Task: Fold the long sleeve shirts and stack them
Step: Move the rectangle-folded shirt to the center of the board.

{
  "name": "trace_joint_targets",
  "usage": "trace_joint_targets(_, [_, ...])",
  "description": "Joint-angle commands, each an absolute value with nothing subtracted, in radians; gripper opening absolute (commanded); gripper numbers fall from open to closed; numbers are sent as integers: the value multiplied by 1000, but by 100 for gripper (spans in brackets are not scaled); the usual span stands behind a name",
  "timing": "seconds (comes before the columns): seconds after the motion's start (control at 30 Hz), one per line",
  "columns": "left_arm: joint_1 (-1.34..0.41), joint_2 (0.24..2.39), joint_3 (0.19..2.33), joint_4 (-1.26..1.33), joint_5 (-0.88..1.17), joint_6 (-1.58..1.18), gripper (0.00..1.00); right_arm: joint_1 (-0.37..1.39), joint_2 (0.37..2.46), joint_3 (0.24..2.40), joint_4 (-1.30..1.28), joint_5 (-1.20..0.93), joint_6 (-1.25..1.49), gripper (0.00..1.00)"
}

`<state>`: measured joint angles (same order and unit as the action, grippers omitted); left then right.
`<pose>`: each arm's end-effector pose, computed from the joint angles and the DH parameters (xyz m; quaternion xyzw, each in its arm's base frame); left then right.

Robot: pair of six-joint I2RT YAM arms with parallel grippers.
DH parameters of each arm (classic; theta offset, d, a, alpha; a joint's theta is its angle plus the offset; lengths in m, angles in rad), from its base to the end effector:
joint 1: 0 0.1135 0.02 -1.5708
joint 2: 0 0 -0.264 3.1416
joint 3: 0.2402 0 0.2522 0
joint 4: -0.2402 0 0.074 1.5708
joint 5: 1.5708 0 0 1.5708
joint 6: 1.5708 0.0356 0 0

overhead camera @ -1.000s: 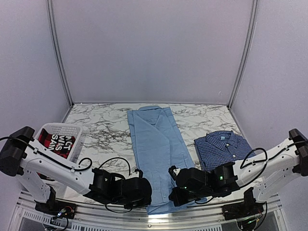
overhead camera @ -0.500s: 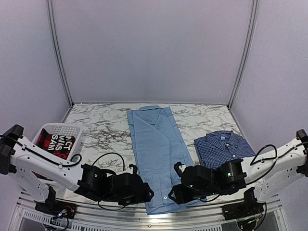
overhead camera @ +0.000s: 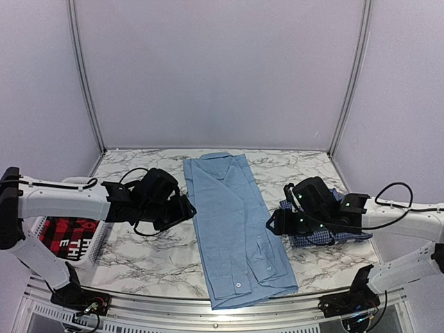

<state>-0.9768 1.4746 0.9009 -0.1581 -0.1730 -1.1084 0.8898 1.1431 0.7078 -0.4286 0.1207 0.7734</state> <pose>0.1809 -0.2569 0.2208 -0.0949 0.9056 -0.3107 0.2727 0.1475 0.1752 0.2217 -0.0336 0.9361 0.2172 0.2746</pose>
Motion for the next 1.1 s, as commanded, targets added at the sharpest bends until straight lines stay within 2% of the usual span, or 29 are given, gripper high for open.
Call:
trace_joint_targets(0.0, [-836,1580,969,-114,-69,-939,69,729,1242,735,-303,-5,607,67])
trace_joint_targets(0.23, [-654,1829,1121,-14,106,-805,65,682,1422,800,-245,-78,511,65])
trace_joint_targets(0.6, [-580,2134,1389,-57,130,-718,61,681,1419,731,-223,-72,496,65])
trace_joint_targets(0.67, [-579,2165,1429,-83,107,-722,54,682,1427,733,-220,-75,493,65])
trace_joint_targets(0.73, [-572,2181,1438,-99,71,-738,40,682,1431,734,-213,-81,487,65])
trace_joint_targets(0.9, [-537,2226,1476,-101,73,-741,18,682,1438,720,-190,-95,478,65])
trace_joint_targets(1.07, [-494,2288,1554,-111,111,-716,5,682,1463,746,-203,-81,467,65])
